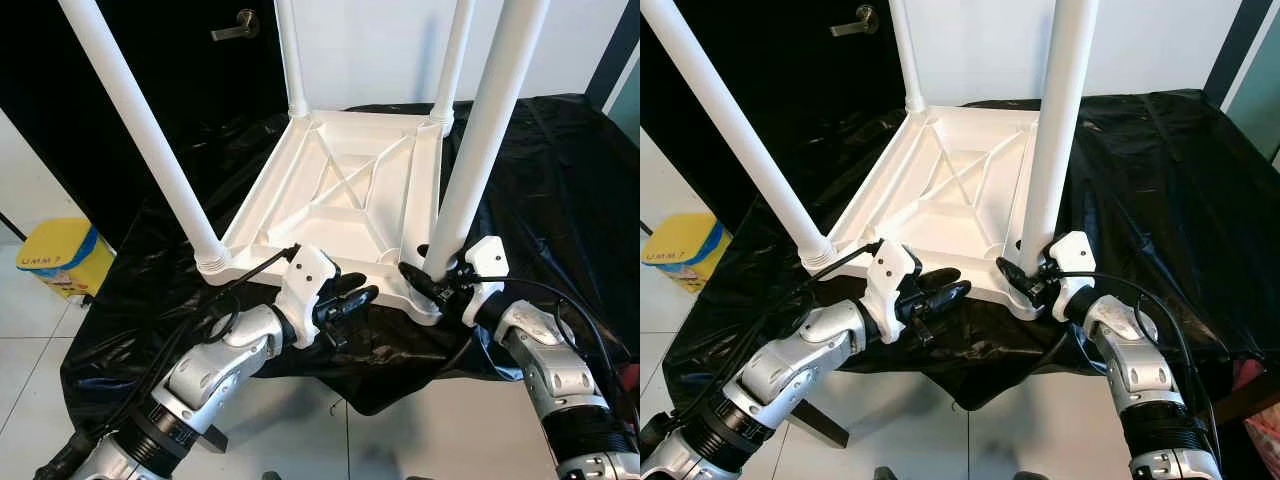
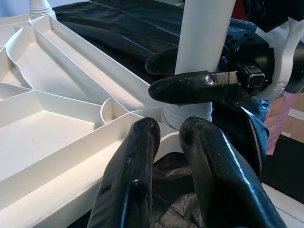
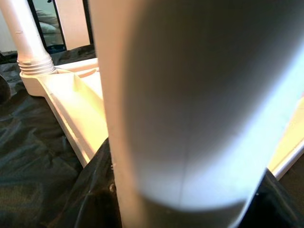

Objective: Building children table

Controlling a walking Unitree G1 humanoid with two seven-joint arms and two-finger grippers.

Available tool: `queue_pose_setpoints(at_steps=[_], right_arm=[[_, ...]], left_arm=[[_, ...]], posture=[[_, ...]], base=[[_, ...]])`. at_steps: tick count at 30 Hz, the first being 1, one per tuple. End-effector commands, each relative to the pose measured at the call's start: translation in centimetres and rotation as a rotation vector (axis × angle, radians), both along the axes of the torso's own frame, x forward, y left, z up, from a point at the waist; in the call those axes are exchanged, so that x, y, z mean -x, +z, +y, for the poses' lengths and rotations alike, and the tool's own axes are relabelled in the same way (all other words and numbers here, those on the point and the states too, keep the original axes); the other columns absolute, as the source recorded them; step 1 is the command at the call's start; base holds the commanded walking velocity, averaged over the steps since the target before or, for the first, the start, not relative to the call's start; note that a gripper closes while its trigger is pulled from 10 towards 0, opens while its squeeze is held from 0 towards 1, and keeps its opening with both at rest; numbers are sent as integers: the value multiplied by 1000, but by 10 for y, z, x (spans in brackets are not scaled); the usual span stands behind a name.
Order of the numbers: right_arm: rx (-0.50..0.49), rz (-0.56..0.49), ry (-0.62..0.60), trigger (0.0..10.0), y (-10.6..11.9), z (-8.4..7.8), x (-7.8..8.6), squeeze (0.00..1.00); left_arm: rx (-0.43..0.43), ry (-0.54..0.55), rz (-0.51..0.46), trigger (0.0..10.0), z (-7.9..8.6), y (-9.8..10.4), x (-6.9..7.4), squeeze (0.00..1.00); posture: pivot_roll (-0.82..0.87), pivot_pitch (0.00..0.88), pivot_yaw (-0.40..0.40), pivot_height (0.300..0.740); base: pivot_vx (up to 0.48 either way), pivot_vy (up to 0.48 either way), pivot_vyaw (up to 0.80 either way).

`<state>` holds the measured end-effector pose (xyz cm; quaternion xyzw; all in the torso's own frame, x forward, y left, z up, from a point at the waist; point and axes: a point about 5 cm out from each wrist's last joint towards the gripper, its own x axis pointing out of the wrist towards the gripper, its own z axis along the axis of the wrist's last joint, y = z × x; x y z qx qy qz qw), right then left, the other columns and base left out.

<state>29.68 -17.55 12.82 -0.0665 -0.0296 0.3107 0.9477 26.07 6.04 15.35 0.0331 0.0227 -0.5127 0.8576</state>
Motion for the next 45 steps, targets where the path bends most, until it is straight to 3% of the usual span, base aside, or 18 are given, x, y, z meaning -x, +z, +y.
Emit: queue_pose_setpoints(at_steps=[1, 2, 3, 7, 14, 16, 23, 29, 30, 33, 34, 45], right_arm=[[11, 70, -64, 0, -15, -1, 2, 0], [11, 70, -64, 0, -15, -1, 2, 0], [7, 69, -115, 10000, -15, 0, 1, 0], [-36, 65, -281, 10000, -16, 10, 4, 0], [-75, 75, -386, 10000, -16, 13, 5, 0], [-131, 52, -632, 10000, -17, 26, 10, 0], [-158, 59, -636, 10000, -18, 47, 14, 0], [-161, 46, -639, 10000, -15, 46, 14, 0], [-164, 46, -634, 10000, -15, 46, 14, 573], [-166, 46, -631, 10000, -15, 47, 15, 573], [-170, 27, -612, 10000, -12, 47, 15, 1000], [-186, -36, -373, 10000, 4, 20, 21, 1000]], left_arm=[[-16, -306, 27, 10000, -3, -1, 14, 0], [-16, -306, 27, 10000, -3, -1, 14, 0], [-13, -303, 27, 10000, -3, 0, 14, 0], [-2, -291, 31, 10000, -2, 2, 14, 0], [0, -289, 30, 10000, -2, 2, 13, 0], [2, -293, 25, 10000, -3, 3, 12, 0], [2, -290, 22, 10000, -1, 4, 11, 0], [7, -288, 23, 10000, -1, 5, 11, 0], [8, -287, 22, 10000, -1, 5, 11, 0], [8, -286, 22, 10000, -2, 5, 11, 0], [12, -283, 22, 10000, -1, 5, 11, 0], [23, -281, 25, 10000, -2, 6, 12, 0]], posture=[[-173, 33, 60, 740], [-173, 33, 60, 740], [-171, 34, 57, 740], [-171, 31, 54, 740], [-172, 29, 52, 740], [-169, 19, 52, 740], [-163, 13, 50, 740], [-160, 6, 45, 740], [-160, 5, 44, 740], [-159, 5, 42, 740], [-159, 3, 39, 740], [-165, 4, 39, 740]], base=[[0, 0, 0], [0, 0, 0], [0, 0, 0], [0, 0, 0], [0, 0, 0], [0, 0, 0], [0, 0, 0], [0, 0, 0], [0, 0, 0], [0, 0, 0], [0, 0, 0], [0, 0, 0]])
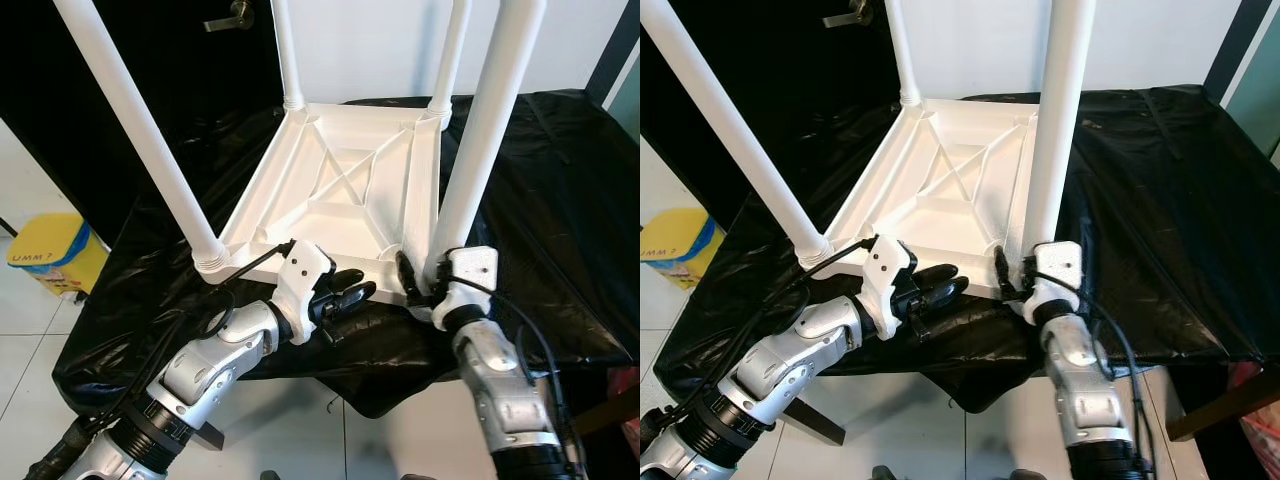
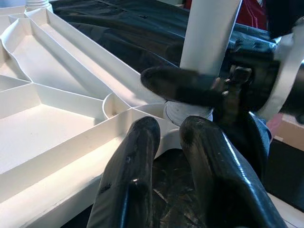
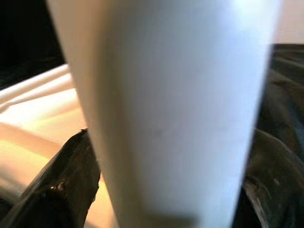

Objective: Building children table

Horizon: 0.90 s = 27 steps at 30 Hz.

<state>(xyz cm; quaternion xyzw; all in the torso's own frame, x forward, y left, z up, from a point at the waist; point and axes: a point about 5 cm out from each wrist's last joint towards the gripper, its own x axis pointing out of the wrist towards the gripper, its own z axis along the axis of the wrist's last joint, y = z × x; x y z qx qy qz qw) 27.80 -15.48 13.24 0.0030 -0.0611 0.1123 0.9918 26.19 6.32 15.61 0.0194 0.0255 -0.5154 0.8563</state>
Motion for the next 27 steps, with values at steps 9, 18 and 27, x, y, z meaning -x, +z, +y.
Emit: queue_pose_setpoints(at_steps=[9, 18, 27], right_arm=[[60, 24, 335, 10000, 8, -19, -3, 0], [133, 59, 436, 10000, 6, -25, -10, 0], [190, 93, 506, 0, -1, -24, -24, 0]], left_arm=[[9, -285, 6, 10000, -4, 5, 13, 0], [12, -284, 5, 10000, -4, 7, 11, 0], [14, -283, 4, 10000, -3, 9, 10, 0]], posture=[[-174, 12, 54, 740], [-168, 17, 59, 740], [-156, 16, 64, 740]], base=[[0, 0, 0], [0, 0, 0], [0, 0, 0]])
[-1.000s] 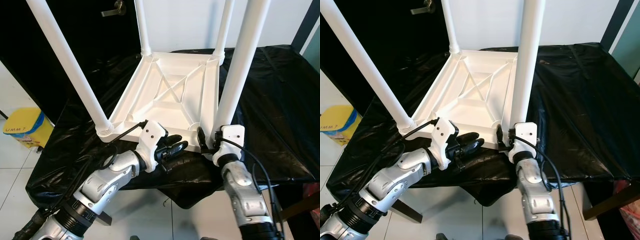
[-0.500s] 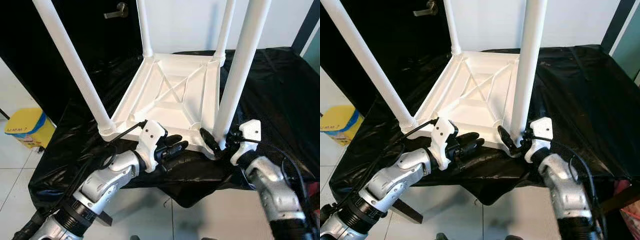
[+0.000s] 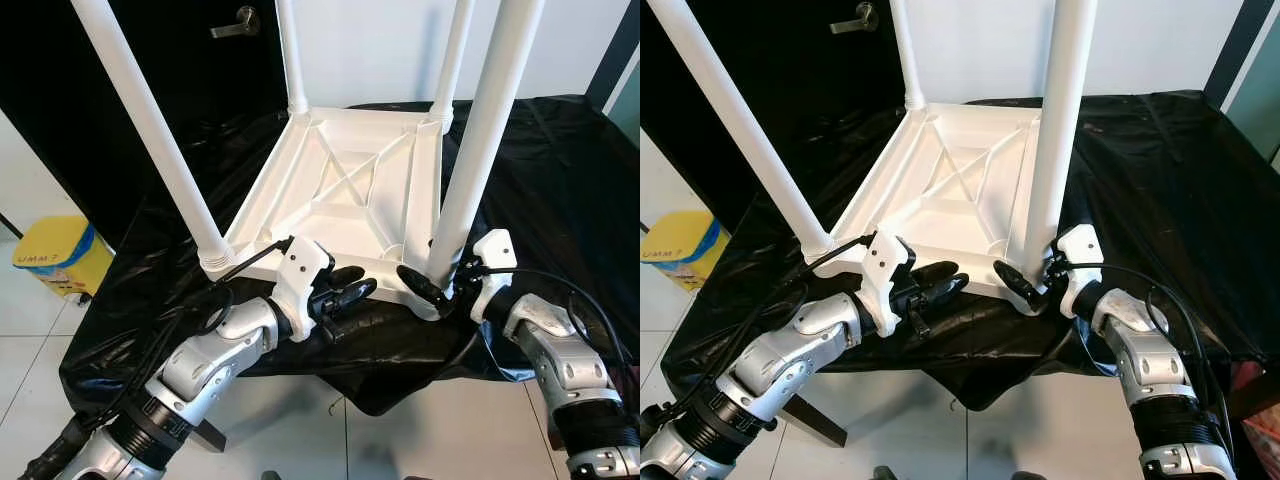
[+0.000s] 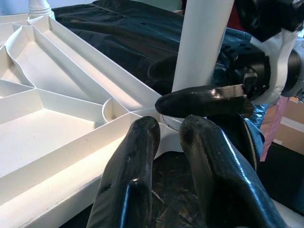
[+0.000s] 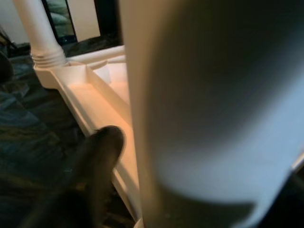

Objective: Building children table

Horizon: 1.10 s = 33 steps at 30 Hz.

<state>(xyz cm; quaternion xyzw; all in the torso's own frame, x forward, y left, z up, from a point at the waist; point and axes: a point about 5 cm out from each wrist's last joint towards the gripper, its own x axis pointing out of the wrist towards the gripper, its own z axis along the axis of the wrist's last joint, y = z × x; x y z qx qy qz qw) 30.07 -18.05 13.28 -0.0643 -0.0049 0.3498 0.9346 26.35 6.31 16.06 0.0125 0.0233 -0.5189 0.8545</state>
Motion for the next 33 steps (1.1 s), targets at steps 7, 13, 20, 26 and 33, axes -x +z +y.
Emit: queue_pose_setpoints(at_steps=[7, 13, 20, 26, 33], right_arm=[[19, 11, 34, 0, -4, -2, 0, 0], [14, 25, 10, 10000, -7, -6, 2, 0], [-32, -4, -69, 10000, -5, -7, 9, 0], [-54, -25, -120, 10000, -4, -5, 15, 0], [-63, -61, -283, 10000, -4, -4, 21, 0]], left_arm=[[4, -270, 0, 10000, -2, 6, 12, 0], [9, -268, 4, 10000, -2, 6, 13, 0], [10, -271, 9, 10000, -2, 5, 14, 0], [12, -271, 11, 10000, -2, 5, 14, 0], [18, -279, 13, 10000, -4, 5, 14, 0]], posture=[[-154, 21, 60, 740], [-157, 26, 61, 740], [-161, 30, 59, 740], [-164, 31, 59, 740], [-180, 32, 65, 740]], base=[[0, 0, 0], [0, 0, 0], [0, 0, 0], [0, 0, 0], [0, 0, 0]])
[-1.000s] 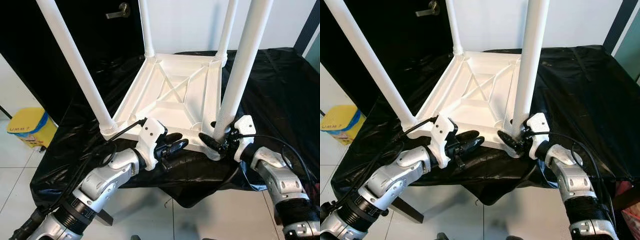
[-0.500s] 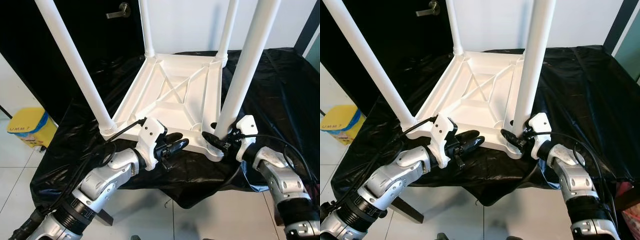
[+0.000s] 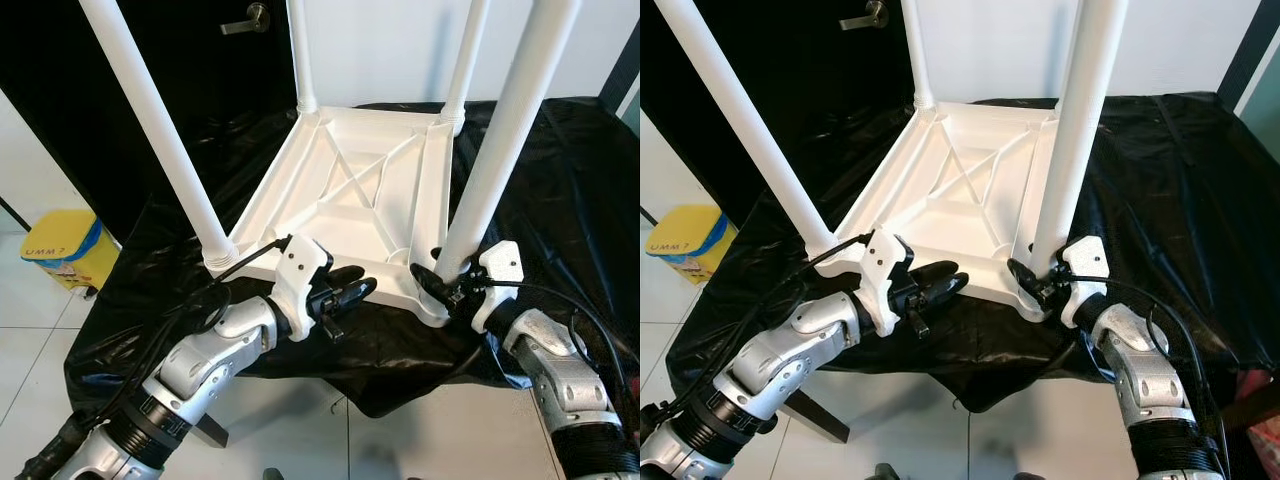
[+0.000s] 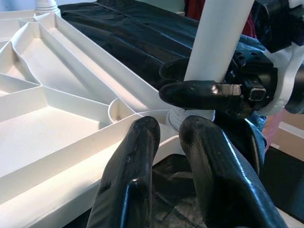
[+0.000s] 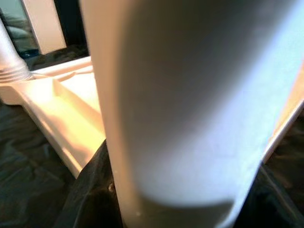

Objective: Building children table

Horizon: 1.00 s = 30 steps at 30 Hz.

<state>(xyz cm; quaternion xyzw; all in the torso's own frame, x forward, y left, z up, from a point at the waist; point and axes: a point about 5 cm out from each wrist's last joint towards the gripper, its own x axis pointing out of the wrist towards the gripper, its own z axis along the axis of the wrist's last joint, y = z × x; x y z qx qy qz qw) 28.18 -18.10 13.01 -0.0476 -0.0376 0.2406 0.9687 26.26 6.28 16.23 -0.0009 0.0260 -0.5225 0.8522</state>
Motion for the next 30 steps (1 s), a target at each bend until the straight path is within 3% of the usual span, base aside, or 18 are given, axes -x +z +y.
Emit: queue_pose_setpoints(at_steps=[1, 2, 4, 14, 21, 28, 29, 30], right_arm=[[-5, 3, -58, 10000, -2, -3, 2, 0], [-6, -5, -124, 10000, -3, -1, 4, 0], [-6, -5, -124, 10000, -3, -1, 4, 0], [-78, -7, -404, 10000, -8, 24, 15, 0], [-131, 15, -457, 10000, -9, 40, 18, 0], [-119, 7, -469, 10000, -6, 35, 17, 0], [-115, 3, -475, 10000, -5, 33, 16, 149], [-115, 3, -475, 10000, -5, 33, 16, 149]], left_arm=[[0, -271, -8, 10000, -3, 3, 13, 0], [0, -275, -7, 10000, -3, 4, 13, 0], [0, -275, -7, 10000, -3, 4, 13, 0], [-7, -276, -8, 10000, -3, 3, 13, 0], [-6, -271, -12, 10000, -3, 3, 13, 0], [-4, -272, -14, 10000, -3, 4, 13, 0], [-3, -272, -14, 10000, -3, 4, 13, 0], [-3, -272, -14, 10000, -3, 4, 13, 0]], posture=[[-180, 32, 65, 740], [-178, 31, 66, 740], [-178, 31, 66, 740], [-160, 18, 52, 740], [-157, 6, 47, 740], [-160, 6, 46, 740], [-160, 7, 46, 740], [-160, 7, 46, 740]], base=[[0, 0, 0], [0, 0, 0], [0, 0, 0], [0, 0, 0], [0, 0, 0], [0, 0, 0], [0, 0, 0], [0, 0, 0]])
